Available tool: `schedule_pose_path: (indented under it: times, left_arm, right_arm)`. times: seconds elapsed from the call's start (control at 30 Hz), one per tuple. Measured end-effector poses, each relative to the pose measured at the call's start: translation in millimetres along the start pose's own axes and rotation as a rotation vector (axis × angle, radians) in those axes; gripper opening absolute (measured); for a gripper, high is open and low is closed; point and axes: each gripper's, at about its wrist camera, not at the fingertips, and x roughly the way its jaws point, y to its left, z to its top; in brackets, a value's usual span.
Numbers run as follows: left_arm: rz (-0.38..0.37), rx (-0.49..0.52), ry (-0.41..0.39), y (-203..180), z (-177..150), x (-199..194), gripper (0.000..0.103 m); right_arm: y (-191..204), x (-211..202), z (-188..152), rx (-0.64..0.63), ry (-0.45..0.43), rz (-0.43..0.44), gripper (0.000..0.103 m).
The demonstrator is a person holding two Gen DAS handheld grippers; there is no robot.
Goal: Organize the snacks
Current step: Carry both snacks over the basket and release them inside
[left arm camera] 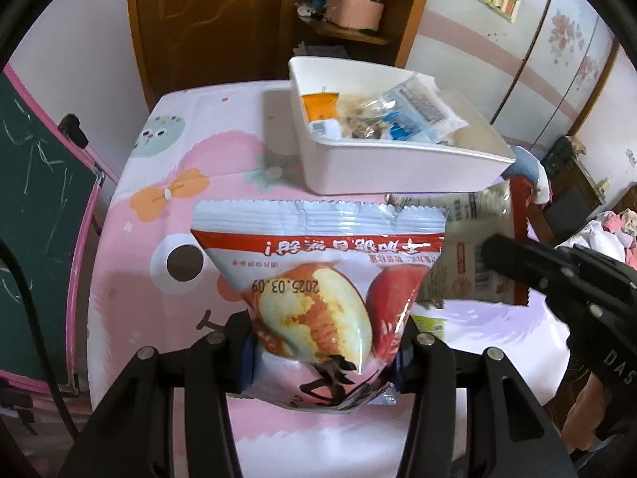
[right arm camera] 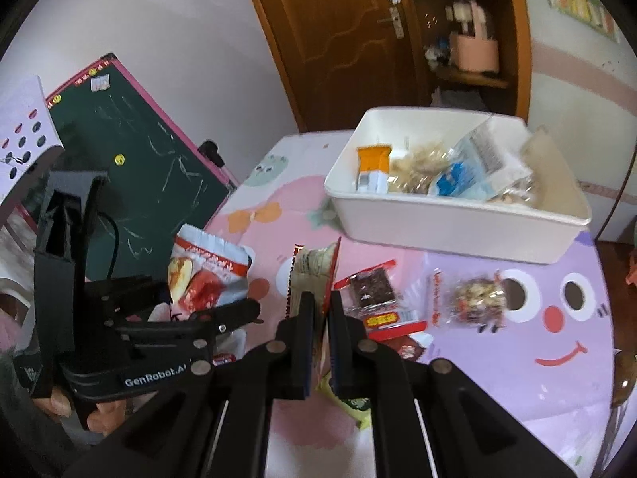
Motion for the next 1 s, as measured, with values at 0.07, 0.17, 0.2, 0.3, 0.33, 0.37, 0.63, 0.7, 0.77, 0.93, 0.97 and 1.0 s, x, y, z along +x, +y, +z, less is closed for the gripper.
schedule_pose_path:
  times: [0.07,0.17,0.2,0.3,0.33,0.37,0.63,0.7,0.77,0.93,0.97,1.0]
  left_arm:
    - [-0.008,0.01,-0.015,-8.1,4.8,-10.0,0.048]
    - [-0.006,0.037,-0.059,-22.3,20.1,-27.2,0.048]
    - [-0.001,0.047,-0.075,-26.9,27.4,-32.6,0.048]
    - [0.022,0.076,-0.132,-41.7,54.2,-50.8,0.049]
    - [0.027,0.083,-0.149,-44.5,62.2,-55.8,0.049]
    - [0.033,0.091,-0.168,-48.7,71.1,-61.7,0.049]
    - [0.089,0.177,-0.291,-82.6,135.0,-95.0,0.049]
    - [0.109,0.197,-0.304,-90.7,149.5,-94.6,0.049]
    - [0.128,0.214,-0.311,-98.5,163.3,-91.8,0.049]
    - [0.163,0.232,-0.319,-111.4,202.6,-75.1,0.049]
    - [0.167,0.234,-0.324,-112.7,208.6,-71.4,0.049]
    - [0.172,0.235,-0.329,-113.5,214.6,-67.2,0.049]
  right_arm:
    - [-2.7,-13.8,4.0,0.0,-0.034,-0.018,0.006]
    - [-9.0,-37.8,15.3,0.001,-0.094,-0.048,0.006]
    - [-11.4,-47.0,21.3,0.001,-0.119,-0.062,0.006]
    - [-18.3,-72.7,42.5,-0.01,-0.192,-0.105,0.006]
    - [-21.3,-81.7,50.4,-0.013,-0.219,-0.121,0.006]
    - [-24.9,-91.0,59.5,-0.014,-0.245,-0.134,0.006]
    - [-40.2,-140.7,120.4,-0.065,-0.406,-0.24,0.006]
    - [-44.4,-142.2,135.7,-0.07,-0.426,-0.266,0.006]
    - [-49.6,-140.2,148.9,-0.07,-0.434,-0.279,0.006]
    - [-64.2,-126.8,182.5,-0.054,-0.44,-0.295,0.006]
    - [-66.2,-124.0,187.1,-0.052,-0.441,-0.298,0.007]
    - [-68.6,-120.9,191.8,-0.049,-0.442,-0.301,0.007]
